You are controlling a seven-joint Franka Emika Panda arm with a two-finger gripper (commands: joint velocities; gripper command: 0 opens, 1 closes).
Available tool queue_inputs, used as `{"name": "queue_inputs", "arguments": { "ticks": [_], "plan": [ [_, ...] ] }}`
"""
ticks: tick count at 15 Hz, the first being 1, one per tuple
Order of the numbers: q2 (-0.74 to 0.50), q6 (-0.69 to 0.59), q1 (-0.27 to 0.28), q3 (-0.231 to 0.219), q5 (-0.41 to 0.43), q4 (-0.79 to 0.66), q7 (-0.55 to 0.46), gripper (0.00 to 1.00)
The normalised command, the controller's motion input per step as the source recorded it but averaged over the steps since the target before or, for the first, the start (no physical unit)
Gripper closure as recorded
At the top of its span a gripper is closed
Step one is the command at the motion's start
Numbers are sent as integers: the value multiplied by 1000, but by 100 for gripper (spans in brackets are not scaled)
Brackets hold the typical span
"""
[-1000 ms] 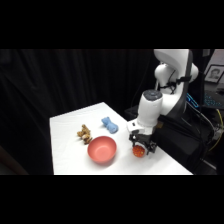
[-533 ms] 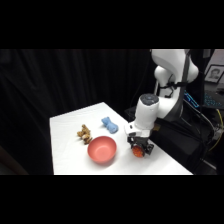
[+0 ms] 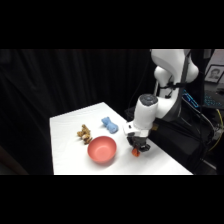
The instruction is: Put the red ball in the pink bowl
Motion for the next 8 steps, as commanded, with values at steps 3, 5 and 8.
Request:
{"name": "queue_inputs", "arguments": {
  "ticks": [3, 5, 8],
  "plan": [
    [-241, -160, 82, -71, -179, -106, 48, 97],
    [-339, -254, 29, -17, -154, -128, -5, 96],
    [-421, -273, -62, 54, -117, -128, -46, 96]
  ]
}}
